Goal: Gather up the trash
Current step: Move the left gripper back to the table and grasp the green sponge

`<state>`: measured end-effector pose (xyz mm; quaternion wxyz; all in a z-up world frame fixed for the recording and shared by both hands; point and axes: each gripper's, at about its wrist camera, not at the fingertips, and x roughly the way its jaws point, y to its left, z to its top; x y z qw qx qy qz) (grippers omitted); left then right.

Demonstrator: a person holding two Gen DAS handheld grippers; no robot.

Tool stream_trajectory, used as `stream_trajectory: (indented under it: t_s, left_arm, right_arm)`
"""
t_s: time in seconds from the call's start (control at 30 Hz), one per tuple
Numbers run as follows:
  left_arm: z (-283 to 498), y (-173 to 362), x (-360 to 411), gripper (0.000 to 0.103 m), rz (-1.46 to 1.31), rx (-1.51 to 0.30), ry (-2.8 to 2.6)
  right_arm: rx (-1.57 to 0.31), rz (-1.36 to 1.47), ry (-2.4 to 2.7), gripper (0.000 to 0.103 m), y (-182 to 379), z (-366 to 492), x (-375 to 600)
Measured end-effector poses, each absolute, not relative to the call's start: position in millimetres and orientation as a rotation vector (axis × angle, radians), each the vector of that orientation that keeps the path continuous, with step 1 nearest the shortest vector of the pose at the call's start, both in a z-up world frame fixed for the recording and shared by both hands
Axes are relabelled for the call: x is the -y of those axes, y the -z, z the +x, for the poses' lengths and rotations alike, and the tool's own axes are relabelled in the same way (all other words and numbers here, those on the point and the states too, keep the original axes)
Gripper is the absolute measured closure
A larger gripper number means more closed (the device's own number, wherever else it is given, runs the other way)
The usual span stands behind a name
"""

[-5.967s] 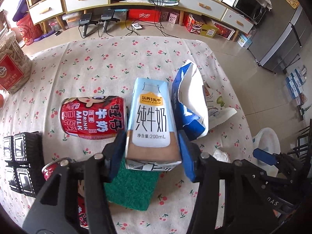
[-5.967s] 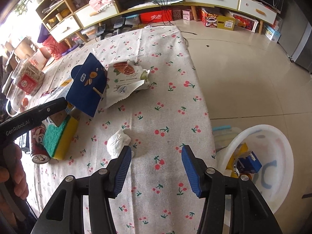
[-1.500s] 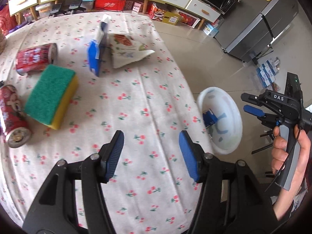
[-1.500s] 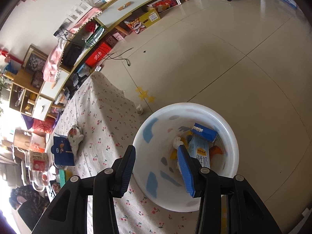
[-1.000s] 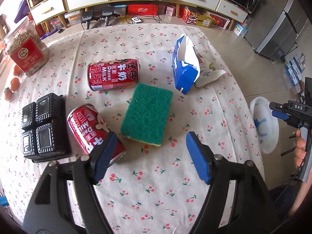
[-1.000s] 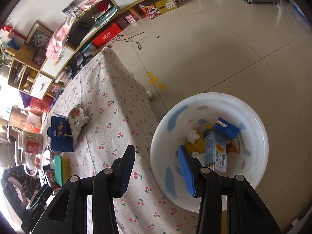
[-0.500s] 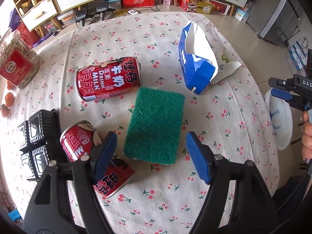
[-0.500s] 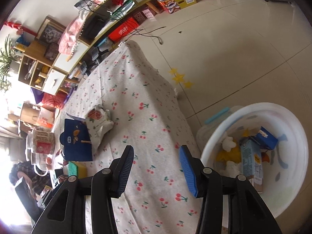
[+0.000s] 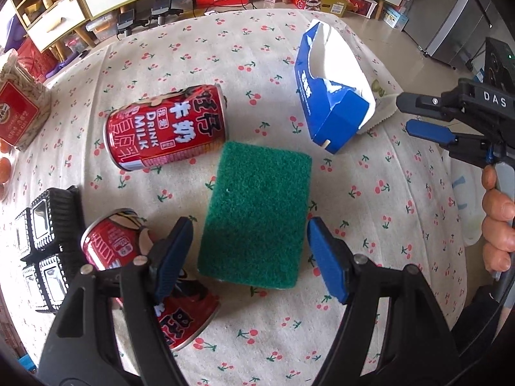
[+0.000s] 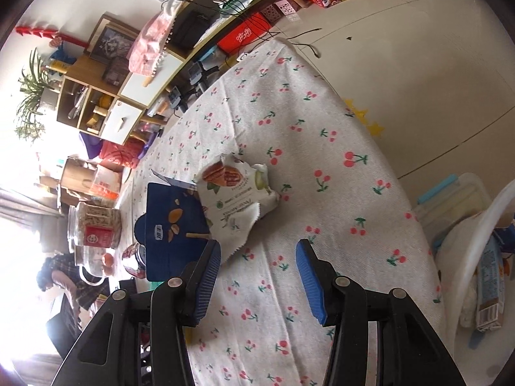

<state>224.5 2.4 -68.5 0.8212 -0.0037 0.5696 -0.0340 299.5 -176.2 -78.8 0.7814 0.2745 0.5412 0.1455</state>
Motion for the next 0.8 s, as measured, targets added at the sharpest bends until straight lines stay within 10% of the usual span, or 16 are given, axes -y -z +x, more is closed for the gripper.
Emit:
stream_trajectory:
  t_s: [0.3, 0.53, 0.8]
  left_arm:
    - [223.8, 72.8, 3.4, 0.036, 0.000, -1.215, 0.087]
    - [221.8, 71.1, -0.5, 0.042, -0.006, -1.189, 0.092]
    - [211.7, 55.3, 5.8, 0.044, -0.034, -1.133, 0.141]
  right_arm:
    - [-1.116, 0.587, -0.312, 0.053, 80.0, 307.4, 159.2]
    - [-1.092, 0.555, -0.310, 0.092, 76.9, 304.3, 161.3]
    - [-1.067, 0.523, -0.337, 0.097, 60.2, 291.2, 162.8]
